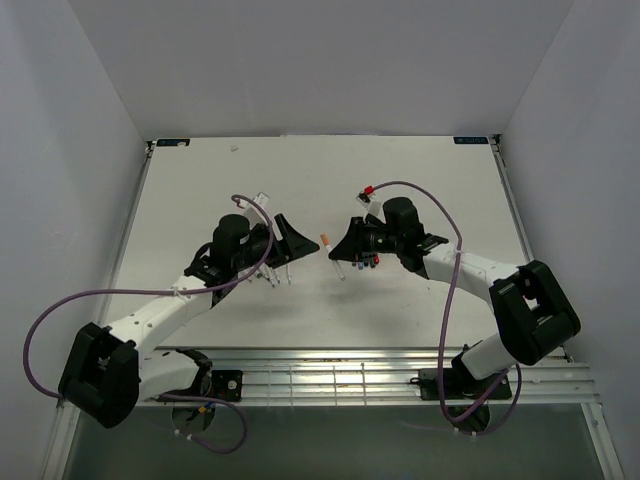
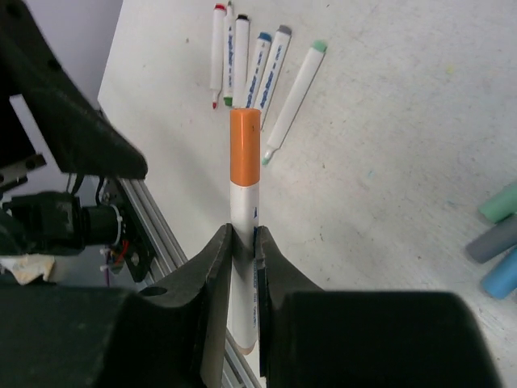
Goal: Open the pen caps
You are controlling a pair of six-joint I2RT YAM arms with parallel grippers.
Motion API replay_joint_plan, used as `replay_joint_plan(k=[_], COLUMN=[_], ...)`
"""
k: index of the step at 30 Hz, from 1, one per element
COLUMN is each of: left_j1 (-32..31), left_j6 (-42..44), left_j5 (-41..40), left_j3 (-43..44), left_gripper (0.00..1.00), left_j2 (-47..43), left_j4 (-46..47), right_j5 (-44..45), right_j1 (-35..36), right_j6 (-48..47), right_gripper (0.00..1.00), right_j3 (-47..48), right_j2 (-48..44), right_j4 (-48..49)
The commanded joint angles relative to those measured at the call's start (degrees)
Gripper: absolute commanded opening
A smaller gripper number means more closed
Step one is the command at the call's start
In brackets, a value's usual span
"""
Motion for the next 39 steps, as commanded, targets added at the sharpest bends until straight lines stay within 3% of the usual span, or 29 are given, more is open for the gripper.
replay_joint_plan(k=[1,7,25,30,33,37,39], left_j1=[-1.33,-3.61,-7.22,-7.13,-7.31,-7.31,-7.22], left_j6=[2.26,-0.72,-0.02,-0.64,-0.72,-0.46,-0.55], left_j5=[-1.63,1.36,-1.36,-0.84,-0.4,0.39,0.57], left_j3=[-2.12,-7.75,-3.53,-3.35,-3.62,-4.49,-5.37], left_gripper=[0.76,0.74,0.71,0.35,0.24,0.03,0.0], left_j2=[-2.97,-3.07,5.37,6.25,5.82,4.59,3.97], left_j4=[1.74,10.08,13.34,13.51,13.52,13.52,13.52], right_j5=[8.32,7.74,6.41,7.12,7.47,7.99,9.04], right_j1=[0.03,0.47,5.31,5.48,5.48,5.57,5.48], right_j6=[7.91,12.84,21.37,21.9,20.85,16.29,13.14], right_gripper=[0.08,0.08,0.08,0.08,0.08,0.32,0.36], right_j3=[1.28,2.17,-0.38,-2.05,-1.97,0.31,2.25], right_j2=[-1.2,-1.74,-2.7,-3.75,-3.67,-2.88,-2.7], right_j4=[3.97,8.44,15.57,17.5,17.6,14.18,11.63])
